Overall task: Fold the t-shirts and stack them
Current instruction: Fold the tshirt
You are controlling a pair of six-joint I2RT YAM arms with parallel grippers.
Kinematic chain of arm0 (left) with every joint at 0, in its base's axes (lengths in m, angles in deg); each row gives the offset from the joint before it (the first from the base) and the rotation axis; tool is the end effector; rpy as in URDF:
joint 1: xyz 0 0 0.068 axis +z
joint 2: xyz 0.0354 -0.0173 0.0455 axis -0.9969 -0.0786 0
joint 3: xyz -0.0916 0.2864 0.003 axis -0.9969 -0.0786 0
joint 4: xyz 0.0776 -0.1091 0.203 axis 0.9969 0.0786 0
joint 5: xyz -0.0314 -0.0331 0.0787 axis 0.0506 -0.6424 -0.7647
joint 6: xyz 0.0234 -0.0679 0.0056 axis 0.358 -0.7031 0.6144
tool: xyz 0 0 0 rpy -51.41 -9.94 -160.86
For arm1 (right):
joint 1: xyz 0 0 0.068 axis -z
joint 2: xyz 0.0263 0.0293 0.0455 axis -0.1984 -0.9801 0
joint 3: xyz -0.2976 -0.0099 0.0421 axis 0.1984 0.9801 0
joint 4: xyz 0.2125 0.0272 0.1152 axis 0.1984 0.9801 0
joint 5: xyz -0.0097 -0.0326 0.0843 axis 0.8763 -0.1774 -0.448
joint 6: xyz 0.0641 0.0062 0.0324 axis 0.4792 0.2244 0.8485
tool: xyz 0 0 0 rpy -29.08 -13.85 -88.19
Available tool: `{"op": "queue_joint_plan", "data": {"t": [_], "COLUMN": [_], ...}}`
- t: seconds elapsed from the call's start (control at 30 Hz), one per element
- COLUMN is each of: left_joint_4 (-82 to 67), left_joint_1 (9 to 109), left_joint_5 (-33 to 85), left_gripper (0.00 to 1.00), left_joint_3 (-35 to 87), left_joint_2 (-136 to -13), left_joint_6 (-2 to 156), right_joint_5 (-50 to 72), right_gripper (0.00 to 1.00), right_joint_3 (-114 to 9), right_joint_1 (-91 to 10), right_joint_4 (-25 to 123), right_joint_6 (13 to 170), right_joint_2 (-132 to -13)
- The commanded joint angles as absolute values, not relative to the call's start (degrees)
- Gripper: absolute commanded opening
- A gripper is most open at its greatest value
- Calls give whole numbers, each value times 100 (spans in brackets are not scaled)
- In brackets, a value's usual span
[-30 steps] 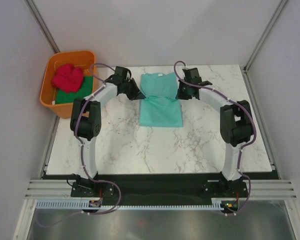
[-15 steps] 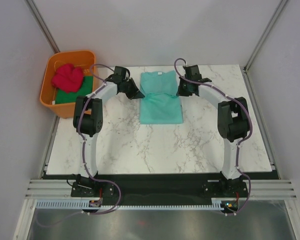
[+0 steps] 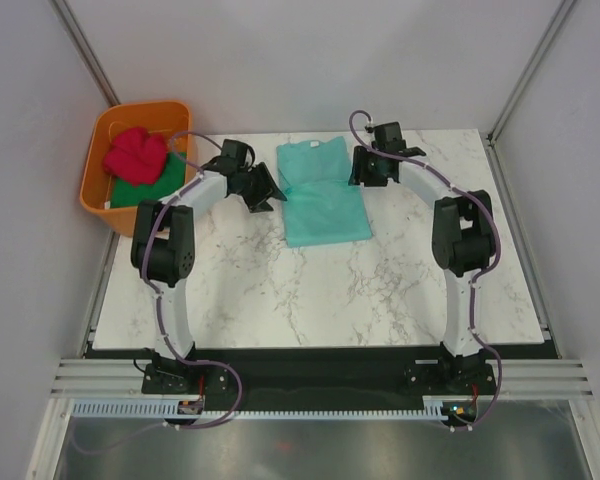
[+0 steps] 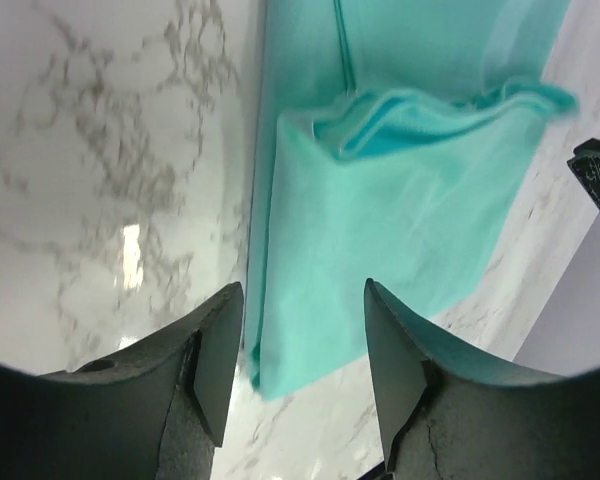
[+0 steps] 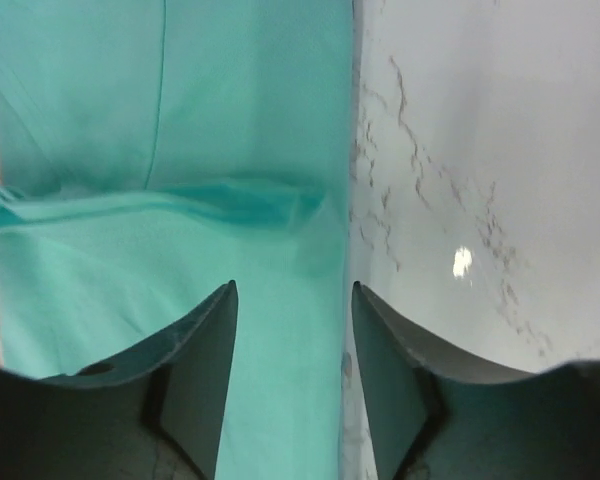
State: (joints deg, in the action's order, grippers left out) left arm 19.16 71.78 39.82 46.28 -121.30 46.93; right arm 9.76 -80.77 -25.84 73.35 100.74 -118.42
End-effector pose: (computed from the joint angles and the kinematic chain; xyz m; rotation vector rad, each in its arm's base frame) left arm 0.4574 -0.1348 0.1990 -0.4679 2.5961 -0.8545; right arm 0.4970 0.1369 0.2173 -0.0367 2.4330 0.4238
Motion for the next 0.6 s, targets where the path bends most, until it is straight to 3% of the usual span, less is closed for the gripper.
{"op": "queue_joint_plan", "data": {"t": [0.0,0.2,0.57], "left_joint_4": [1950,1845,1704], "left_joint_1": [7012,6555,6449], "left_joint_5": [3725,3883,3742], "left_gripper": [60,59,58], "left_joint_3": [4007,3127,2626], "left_joint_2": [-11034,-10620,-10664], "left_joint_6": [5190,5401,5331], "right_joint_5": [878,896,440], "right_gripper": [60,61,57], "right_joint_3": [-7735,-6539,-5993], "right_joint_1": [-2507,-2446,-2314], "right_joint_4": [7744,7850,7841], "right_joint_6": [9950,9660,9361], "right_joint_2": [-11066,-10256,-10607]}}
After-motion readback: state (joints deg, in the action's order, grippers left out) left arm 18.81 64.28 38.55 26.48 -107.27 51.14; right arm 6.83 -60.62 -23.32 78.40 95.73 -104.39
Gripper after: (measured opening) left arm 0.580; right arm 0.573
